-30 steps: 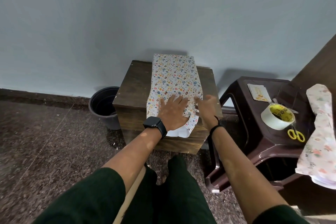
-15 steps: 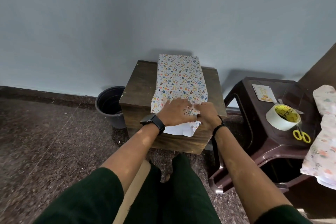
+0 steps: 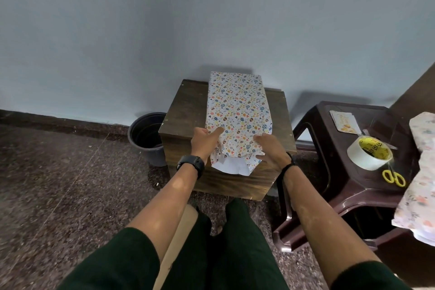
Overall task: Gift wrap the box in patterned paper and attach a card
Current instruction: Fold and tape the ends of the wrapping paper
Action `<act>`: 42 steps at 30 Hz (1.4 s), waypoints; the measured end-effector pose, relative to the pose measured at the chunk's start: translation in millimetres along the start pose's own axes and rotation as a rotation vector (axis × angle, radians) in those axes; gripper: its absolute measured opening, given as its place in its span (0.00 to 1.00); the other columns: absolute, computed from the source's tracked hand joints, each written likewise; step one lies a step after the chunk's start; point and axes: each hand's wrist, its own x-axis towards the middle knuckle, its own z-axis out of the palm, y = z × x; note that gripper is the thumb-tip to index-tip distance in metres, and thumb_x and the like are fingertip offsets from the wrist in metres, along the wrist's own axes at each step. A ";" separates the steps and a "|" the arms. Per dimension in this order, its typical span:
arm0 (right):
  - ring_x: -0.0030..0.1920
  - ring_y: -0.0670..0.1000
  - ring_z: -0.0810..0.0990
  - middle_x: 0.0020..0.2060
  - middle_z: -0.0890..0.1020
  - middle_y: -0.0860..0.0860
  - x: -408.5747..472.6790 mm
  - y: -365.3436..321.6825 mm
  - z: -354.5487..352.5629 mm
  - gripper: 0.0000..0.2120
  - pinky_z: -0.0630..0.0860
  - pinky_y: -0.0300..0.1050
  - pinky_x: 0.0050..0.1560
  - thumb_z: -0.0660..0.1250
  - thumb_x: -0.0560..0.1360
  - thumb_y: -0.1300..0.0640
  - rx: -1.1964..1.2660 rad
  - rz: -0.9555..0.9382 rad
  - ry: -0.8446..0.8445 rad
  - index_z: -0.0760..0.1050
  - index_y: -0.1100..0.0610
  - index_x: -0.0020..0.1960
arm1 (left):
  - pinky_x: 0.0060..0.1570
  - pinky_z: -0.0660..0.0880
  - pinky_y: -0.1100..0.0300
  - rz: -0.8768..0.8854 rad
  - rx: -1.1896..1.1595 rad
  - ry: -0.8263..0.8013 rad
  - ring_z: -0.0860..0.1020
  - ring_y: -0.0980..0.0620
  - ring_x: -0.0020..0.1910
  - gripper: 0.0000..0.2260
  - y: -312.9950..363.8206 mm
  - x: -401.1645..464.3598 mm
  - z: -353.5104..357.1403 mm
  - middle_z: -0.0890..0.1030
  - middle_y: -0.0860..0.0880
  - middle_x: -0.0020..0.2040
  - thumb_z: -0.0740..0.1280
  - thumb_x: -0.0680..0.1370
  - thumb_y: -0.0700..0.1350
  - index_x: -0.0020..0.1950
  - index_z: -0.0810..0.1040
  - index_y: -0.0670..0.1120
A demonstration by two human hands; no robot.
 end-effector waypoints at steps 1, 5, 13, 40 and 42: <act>0.65 0.53 0.68 0.62 0.72 0.54 0.1 0.9 -2.0 0.05 0.64 0.59 0.67 0.61 0.80 0.57 -0.009 -0.011 -0.011 0.72 0.59 0.51 | 0.56 0.76 0.50 -0.009 -0.022 -0.002 0.76 0.52 0.52 0.28 -0.4 1.4 1.4 0.76 0.48 0.55 0.72 0.69 0.59 0.59 0.69 0.43; 0.66 0.51 0.68 0.64 0.72 0.53 1.4 2.2 -10.9 0.15 0.64 0.56 0.66 0.61 0.79 0.55 -0.028 -0.024 -0.017 0.70 0.62 0.63 | 0.51 0.74 0.54 -0.030 -0.074 -0.006 0.75 0.53 0.46 0.20 -4.8 2.3 2.9 0.77 0.50 0.47 0.68 0.74 0.57 0.56 0.70 0.44; 0.62 0.56 0.73 0.63 0.76 0.55 -3.2 -9.2 -26.2 0.06 0.64 0.59 0.68 0.62 0.78 0.56 -0.042 0.027 -0.122 0.74 0.54 0.54 | 0.40 0.70 0.59 0.108 0.038 0.110 0.75 0.50 0.46 0.12 -5.5 8.9 -5.6 0.76 0.47 0.53 0.64 0.77 0.52 0.54 0.71 0.45; 0.65 0.59 0.71 0.64 0.75 0.55 -10.2 -14.9 -26.6 0.15 0.66 0.61 0.67 0.63 0.77 0.56 -0.029 0.023 -0.117 0.73 0.58 0.63 | 0.39 0.64 0.61 0.354 0.636 0.176 0.69 0.51 0.43 0.08 4.2 16.0 -12.4 0.73 0.45 0.48 0.68 0.76 0.44 0.45 0.69 0.45; 0.65 0.59 0.72 0.64 0.75 0.55 -8.2 -13.7 -27.4 0.14 0.67 0.61 0.67 0.63 0.77 0.58 -0.022 0.021 -0.112 0.73 0.58 0.62 | 0.38 0.64 0.62 0.352 0.631 0.186 0.70 0.51 0.44 0.07 4.5 15.8 -12.8 0.73 0.45 0.47 0.68 0.76 0.42 0.45 0.69 0.45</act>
